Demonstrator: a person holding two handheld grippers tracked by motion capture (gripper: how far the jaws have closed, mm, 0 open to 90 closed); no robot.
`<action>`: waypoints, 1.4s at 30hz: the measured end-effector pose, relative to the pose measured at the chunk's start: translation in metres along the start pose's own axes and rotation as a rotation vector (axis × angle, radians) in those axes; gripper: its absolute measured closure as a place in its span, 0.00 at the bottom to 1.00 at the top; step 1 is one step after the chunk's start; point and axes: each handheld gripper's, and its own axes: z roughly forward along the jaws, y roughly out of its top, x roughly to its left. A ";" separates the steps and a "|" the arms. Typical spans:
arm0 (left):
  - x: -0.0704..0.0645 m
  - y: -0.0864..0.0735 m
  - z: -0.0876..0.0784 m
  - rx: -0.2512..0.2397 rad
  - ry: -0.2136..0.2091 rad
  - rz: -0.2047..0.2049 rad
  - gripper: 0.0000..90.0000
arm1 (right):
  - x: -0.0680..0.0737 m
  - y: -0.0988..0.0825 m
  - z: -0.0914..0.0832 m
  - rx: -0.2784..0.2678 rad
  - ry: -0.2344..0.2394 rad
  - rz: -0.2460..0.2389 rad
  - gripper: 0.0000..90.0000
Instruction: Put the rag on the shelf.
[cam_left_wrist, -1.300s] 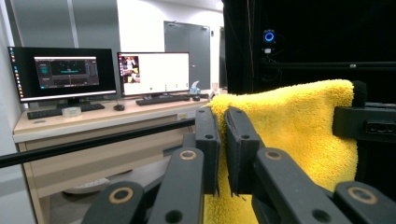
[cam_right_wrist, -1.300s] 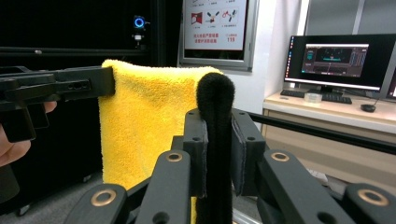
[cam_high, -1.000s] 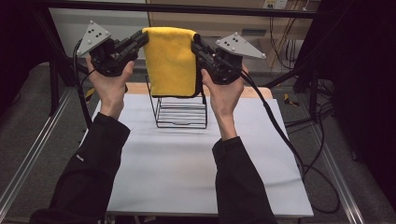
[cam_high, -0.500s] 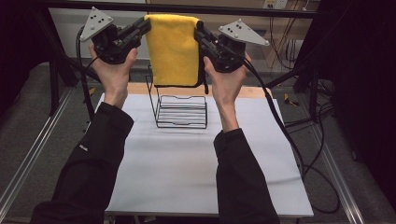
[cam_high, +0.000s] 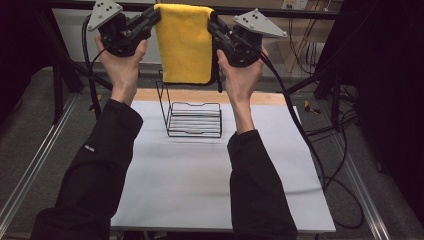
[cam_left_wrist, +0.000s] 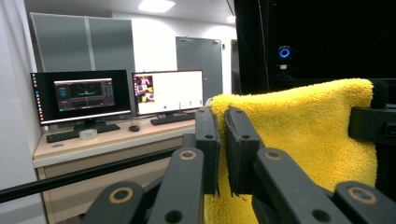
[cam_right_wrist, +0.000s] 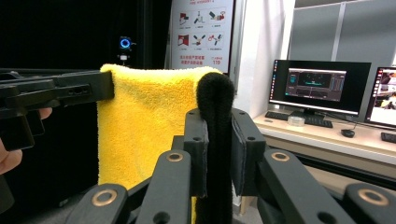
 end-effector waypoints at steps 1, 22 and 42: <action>0.001 0.000 0.001 0.003 0.001 0.002 0.94 | -0.001 0.001 0.001 0.000 -0.003 -0.001 0.88; 0.018 -0.007 0.027 0.032 0.037 0.043 0.94 | -0.020 -0.006 0.040 0.027 -0.026 -0.017 0.88; 0.022 -0.060 0.019 0.102 -0.004 0.053 0.94 | -0.022 -0.055 0.041 0.106 0.002 -0.030 0.88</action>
